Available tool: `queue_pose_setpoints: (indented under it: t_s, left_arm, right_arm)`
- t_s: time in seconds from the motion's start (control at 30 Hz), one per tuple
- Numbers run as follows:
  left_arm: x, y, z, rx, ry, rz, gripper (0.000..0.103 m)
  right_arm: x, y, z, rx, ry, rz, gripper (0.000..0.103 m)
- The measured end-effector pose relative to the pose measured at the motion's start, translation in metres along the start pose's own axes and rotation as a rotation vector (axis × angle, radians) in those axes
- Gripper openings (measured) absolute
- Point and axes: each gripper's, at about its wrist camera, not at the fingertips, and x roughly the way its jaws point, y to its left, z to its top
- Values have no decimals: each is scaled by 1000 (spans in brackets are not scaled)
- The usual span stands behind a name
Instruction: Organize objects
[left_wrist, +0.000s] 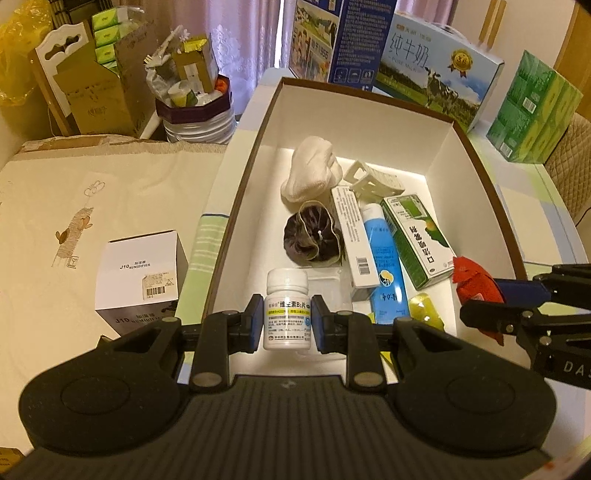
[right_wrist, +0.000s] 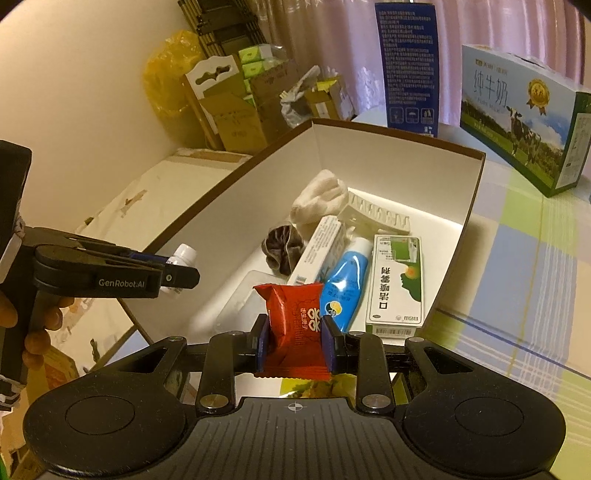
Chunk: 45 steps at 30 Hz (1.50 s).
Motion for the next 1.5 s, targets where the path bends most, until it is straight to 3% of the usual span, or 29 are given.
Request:
queue_pose_setpoints:
  t_s: [0.23, 0.33, 0.43, 0.63, 0.7, 0.77, 1.0, 1.1, 1.27, 1.5]
  left_arm:
    - [2, 2, -2, 3, 19, -3, 24]
    - [-1, 2, -1, 2, 13, -1, 37]
    - [-6, 4, -1, 0, 1, -8, 39]
    - [-15, 7, -1, -2, -24, -12, 57]
    - [-17, 7, -1, -6, -28, -23, 59]
    - [-20, 8, -2, -6, -34, -31, 61]
    - [-32, 9, -5, 2, -67, -61, 71]
    - [-39, 6, -6, 5, -89, -65, 83]
    - [-54, -5, -9, 19, -133, -82, 91]
    - [-69, -31, -18, 24, -167, -69, 95]
  right_arm:
    - [6, 0, 1, 15, 14, 6, 26]
    - [6, 0, 1, 27, 17, 14, 26]
    - [8, 0, 2, 48, 23, 30, 26]
    - [12, 3, 2, 82, 7, 68, 27]
    - [14, 5, 4, 108, -1, 71, 33]
    - [14, 5, 4, 115, -12, 55, 49]
    - [1, 8, 3, 131, -46, 24, 54]
    - [-9, 9, 2, 127, -59, 10, 58]
    - [-29, 9, -3, 109, -99, -16, 70]
    - [-61, 2, -21, 112, -131, -31, 76]
